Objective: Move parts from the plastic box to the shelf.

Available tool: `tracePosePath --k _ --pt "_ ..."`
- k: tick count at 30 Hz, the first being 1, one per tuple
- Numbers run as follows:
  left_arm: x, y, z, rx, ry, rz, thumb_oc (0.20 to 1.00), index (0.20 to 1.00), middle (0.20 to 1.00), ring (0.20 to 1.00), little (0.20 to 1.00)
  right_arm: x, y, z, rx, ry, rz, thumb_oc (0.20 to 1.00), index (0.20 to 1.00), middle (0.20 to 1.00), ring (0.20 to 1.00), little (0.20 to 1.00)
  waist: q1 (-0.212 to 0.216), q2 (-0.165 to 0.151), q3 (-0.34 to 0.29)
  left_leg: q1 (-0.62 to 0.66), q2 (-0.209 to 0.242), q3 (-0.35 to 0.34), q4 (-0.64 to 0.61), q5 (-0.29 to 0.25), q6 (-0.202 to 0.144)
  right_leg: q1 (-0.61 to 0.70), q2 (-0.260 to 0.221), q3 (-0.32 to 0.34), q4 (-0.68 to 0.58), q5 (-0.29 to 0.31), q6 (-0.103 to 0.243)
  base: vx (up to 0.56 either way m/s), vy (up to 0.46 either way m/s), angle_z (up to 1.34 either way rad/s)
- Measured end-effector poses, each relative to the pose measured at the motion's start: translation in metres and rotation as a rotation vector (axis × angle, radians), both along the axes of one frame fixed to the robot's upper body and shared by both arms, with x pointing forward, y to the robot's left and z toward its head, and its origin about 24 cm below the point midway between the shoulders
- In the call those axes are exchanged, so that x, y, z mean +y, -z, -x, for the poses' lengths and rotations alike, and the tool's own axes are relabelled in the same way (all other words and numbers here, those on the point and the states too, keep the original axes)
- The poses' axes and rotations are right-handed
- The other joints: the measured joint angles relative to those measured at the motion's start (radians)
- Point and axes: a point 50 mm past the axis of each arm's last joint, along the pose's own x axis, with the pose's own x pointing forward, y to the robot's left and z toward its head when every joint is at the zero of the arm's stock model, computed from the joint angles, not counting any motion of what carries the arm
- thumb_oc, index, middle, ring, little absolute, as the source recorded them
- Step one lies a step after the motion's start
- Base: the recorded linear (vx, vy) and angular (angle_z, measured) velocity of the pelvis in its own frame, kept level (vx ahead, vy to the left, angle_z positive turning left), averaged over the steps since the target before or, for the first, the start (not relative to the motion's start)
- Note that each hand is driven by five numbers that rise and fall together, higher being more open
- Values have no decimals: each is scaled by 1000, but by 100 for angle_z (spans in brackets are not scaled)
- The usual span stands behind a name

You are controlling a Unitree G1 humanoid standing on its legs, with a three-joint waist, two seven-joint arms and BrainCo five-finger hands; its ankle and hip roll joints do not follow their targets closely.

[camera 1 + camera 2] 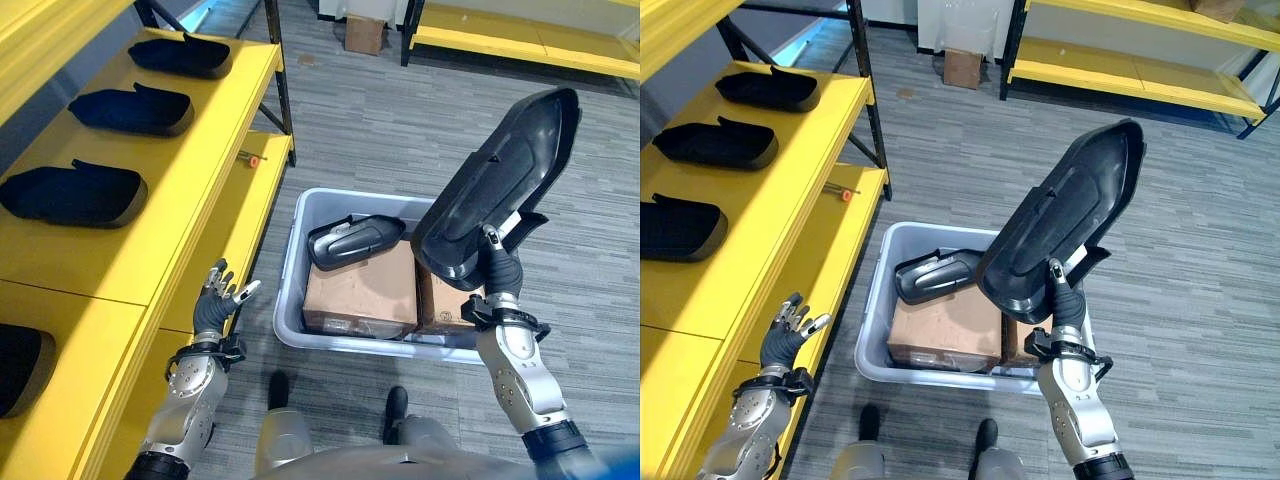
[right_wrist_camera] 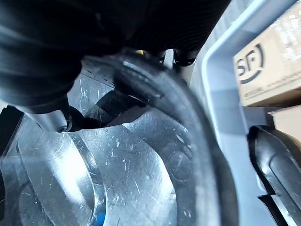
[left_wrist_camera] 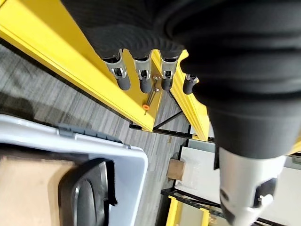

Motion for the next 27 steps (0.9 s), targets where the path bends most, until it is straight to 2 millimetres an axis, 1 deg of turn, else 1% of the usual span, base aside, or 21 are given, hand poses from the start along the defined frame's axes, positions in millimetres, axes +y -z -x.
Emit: tracePosePath --k 2,3,4,5,6,7,8,9,10,12,13,15,16,17,19,20,22,23,24,26,27 --pt "-12 7 -3 16 11 40 1000 1000 1000 1000 1000 -8 0 0 6 14 32 200 200 200 200 200 0 35 9 -9 7 1 -42 68 5 -3 11 -44 10 -19 -7 -145 -41 69" --pt "-19 9 -4 21 33 46 1000 1000 1000 1000 1000 -12 1 1 14 22 43 200 200 200 200 200 -4 54 17 -19 6 2 -69 114 17 -3 14 -76 20 -32 -20 -106 -43 98" --pt "-24 10 -5 23 48 52 1000 1000 1000 1000 1000 -15 3 3 21 30 51 200 200 200 200 200 -4 72 19 -28 6 15 -90 140 46 -6 19 -99 29 -42 -31 -115 -61 112" --pt "-28 10 -5 27 61 57 1000 1000 1000 1000 1000 -20 6 7 41 41 63 200 200 200 200 200 -2 93 19 -39 27 77 -117 62 100 -18 20 -128 43 -56 -50 -83 -30 88" --pt "-23 9 -6 27 54 39 1000 1000 1000 1000 1000 -17 10 8 61 39 49 200 200 200 200 200 18 47 37 -53 17 149 -42 -14 109 -37 -25 -140 57 -55 -78 -43 4 53" --pt "-19 10 -5 39 53 23 1000 1000 1000 1000 1000 -15 13 10 72 32 40 200 200 200 200 200 25 4 35 -71 -14 180 90 -30 104 -43 -71 -137 54 -47 -88 19 96 39" --pt "-19 8 -7 30 61 18 1000 1000 1000 1000 1000 -17 18 20 87 51 23 200 200 200 200 200 -5 -31 37 -74 -34 214 292 -105 81 -1 -104 -182 11 -24 -82 6 171 63" --pt "-22 6 -10 17 69 26 1000 1000 1000 1000 1000 -23 20 28 95 88 8 200 200 200 200 200 -25 -27 33 -62 -27 207 385 -151 81 32 -107 -209 -2 -20 -70 38 202 88" --pt "-24 5 -10 13 76 30 1000 1000 1000 1000 1000 -27 25 38 117 121 -5 200 200 200 200 200 -37 -15 10 -42 -31 190 369 -164 71 31 -104 -224 5 -16 -54 1 257 69" --pt "-27 -4 -15 -38 93 35 1000 1000 1000 1000 1000 -37 26 43 120 175 -24 200 200 200 200 200 -68 21 -11 57 -40 193 118 -181 52 -31 -105 -230 69 -17 -18 16 228 26" --pt "-27 -6 -18 -44 100 32 1000 1000 1000 1000 1000 -36 27 42 119 179 -41 200 200 200 200 200 -72 4 -3 75 -56 196 74 -155 33 -48 -130 -221 93 -16 -13 17 229 23" --pt "-26 -9 -22 -51 115 18 1000 1000 1000 1000 1000 -32 35 47 151 171 -70 200 200 200 200 200 -67 -41 1 57 -105 189 93 -165 60 -41 -179 -213 102 -5 3 -3 237 42" --pt "-21 -10 -22 -50 118 -4 1000 1000 1000 1000 1000 -29 35 45 146 172 -90 200 200 200 200 200 -66 -53 1 30 -129 169 114 -171 70 -41 -203 -217 103 0 10 -29 292 57" --pt "-7 -16 -23 -58 108 -56 1000 1000 1000 1000 1000 -24 32 38 130 145 -92 200 200 200 200 200 -45 -74 10 7 -153 158 136 -177 80 -48 -224 -212 93 11 8 -38 294 49" --pt "9 -17 -18 -50 56 -78 1000 1000 1000 1000 1000 -18 32 32 123 113 -95 200 200 200 200 200 -15 -95 17 -20 -170 155 152 -185 92 -47 -238 -216 78 34 36 -45 180 28" --pt "17 -16 -13 -41 26 -91 1000 1000 1000 1000 1000 -14 29 27 108 89 -98 200 200 200 200 200 -2 -110 24 -53 -179 140 171 -188 97 -52 -244 -217 66 44 37 -27 149 40" --pt "21 -12 -4 -15 11 -94 1000 1000 1000 1000 1000 -7 21 16 69 56 -106 200 200 200 200 200 18 -146 37 -101 -194 122 206 -189 106 -62 -246 -217 49 65 37 -20 304 43" --pt "19 -16 -6 -43 13 -87 1000 1000 1000 1000 1000 -9 18 16 58 76 -114 200 200 200 200 200 20 -160 46 -145 -202 116 259 -206 122 -60 -263 -239 48 72 64 9 434 56" --pt "15 -17 -9 -57 16 -74 1000 1000 1000 1000 1000 -11 17 15 55 85 -114 200 200 200 200 200 19 -171 54 -188 -219 106 319 -232 152 -62 -278 -244 54 83 81 79 468 54" --pt "16 -15 -9 -47 16 -85 1000 1000 1000 1000 1000 -5 19 15 60 68 -124 200 200 200 200 200 14 -177 57 -214 -241 103 371 -265 183 -60 -308 -221 68 116 82 123 362 40" --pt "17 -13 -9 -36 23 -108 1000 1000 1000 1000 1000 0 20 13 64 50 -137 200 200 200 200 200 -5 -168 60 -212 -261 82 368 -266 189 -63 -322 -162 92 147 53 85 215 65"
